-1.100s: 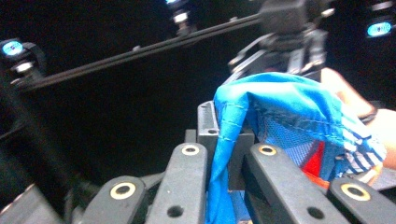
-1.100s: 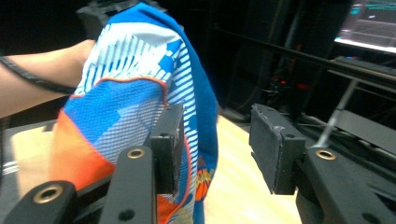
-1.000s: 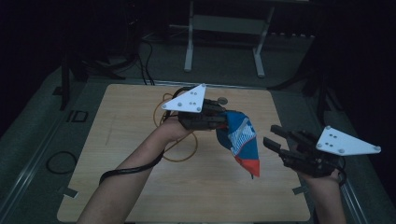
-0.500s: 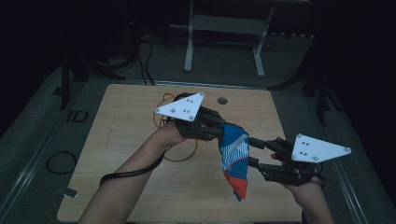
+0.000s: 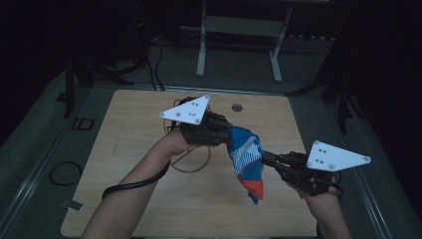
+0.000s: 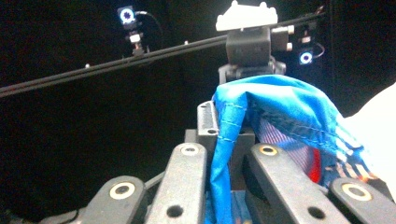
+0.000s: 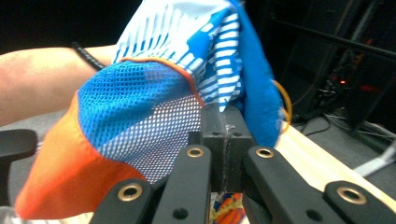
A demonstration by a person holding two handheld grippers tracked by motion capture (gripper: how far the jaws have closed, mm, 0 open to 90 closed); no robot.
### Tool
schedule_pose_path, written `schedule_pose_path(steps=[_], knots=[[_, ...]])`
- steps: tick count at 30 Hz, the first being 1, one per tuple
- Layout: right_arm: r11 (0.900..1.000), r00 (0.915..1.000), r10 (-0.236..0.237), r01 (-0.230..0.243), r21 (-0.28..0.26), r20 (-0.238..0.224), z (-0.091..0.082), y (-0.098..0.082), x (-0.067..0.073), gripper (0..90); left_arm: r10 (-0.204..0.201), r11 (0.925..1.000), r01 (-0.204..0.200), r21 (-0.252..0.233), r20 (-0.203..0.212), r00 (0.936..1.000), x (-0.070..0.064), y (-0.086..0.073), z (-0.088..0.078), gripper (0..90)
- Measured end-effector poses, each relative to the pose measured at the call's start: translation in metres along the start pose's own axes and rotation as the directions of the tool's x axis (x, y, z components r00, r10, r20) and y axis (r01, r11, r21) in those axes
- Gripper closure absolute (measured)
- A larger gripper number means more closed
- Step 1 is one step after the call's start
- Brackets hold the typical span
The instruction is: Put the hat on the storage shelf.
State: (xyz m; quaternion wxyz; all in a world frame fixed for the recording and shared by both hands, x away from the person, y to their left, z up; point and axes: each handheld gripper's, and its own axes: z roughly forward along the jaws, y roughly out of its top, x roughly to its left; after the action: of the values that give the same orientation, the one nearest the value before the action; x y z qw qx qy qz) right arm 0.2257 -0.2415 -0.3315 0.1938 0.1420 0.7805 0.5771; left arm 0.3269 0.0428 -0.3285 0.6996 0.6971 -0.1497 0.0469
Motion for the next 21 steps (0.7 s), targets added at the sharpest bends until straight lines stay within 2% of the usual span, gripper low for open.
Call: schedule_pose_path(steps=[1,7,11,15,19,21], knots=[[1.000,1.0000,-0.001,0.001,-0.001,0.009,-0.001,0.000,-0.001,90.0,0.001,0.9999,-0.001,0.017,-0.012,0.9999,0.000,0.000,-0.002,87.9],[0.999,0.9988,0.028,-0.026,-0.046,0.040,-0.016,0.004,-0.008,90.0,0.000,0.9988,0.003,0.049,-0.062,0.9980,-0.001,0.001,-0.015,87.5],[0.998,0.9972,0.032,-0.028,-0.063,0.068,-0.023,0.009,-0.011,90.0,0.024,0.9950,-0.018,0.098,-0.067,0.9974,-0.005,0.005,-0.017,85.7],[0.996,0.9956,0.033,-0.026,-0.085,0.088,-0.030,0.014,-0.013,90.0,0.014,0.9906,-0.002,0.137,-0.088,0.9960,-0.009,0.008,-0.021,74.8],[0.995,0.9934,0.040,-0.029,-0.099,0.108,-0.035,0.017,-0.017,90.0,-0.022,0.9858,0.041,0.163,-0.119,0.9926,-0.013,0.011,-0.032,65.6],[0.994,0.9929,0.045,-0.034,-0.101,0.110,-0.035,0.018,-0.018,90.0,-0.035,0.9841,0.059,0.168,-0.144,0.9890,-0.016,0.011,-0.040,61.5]])
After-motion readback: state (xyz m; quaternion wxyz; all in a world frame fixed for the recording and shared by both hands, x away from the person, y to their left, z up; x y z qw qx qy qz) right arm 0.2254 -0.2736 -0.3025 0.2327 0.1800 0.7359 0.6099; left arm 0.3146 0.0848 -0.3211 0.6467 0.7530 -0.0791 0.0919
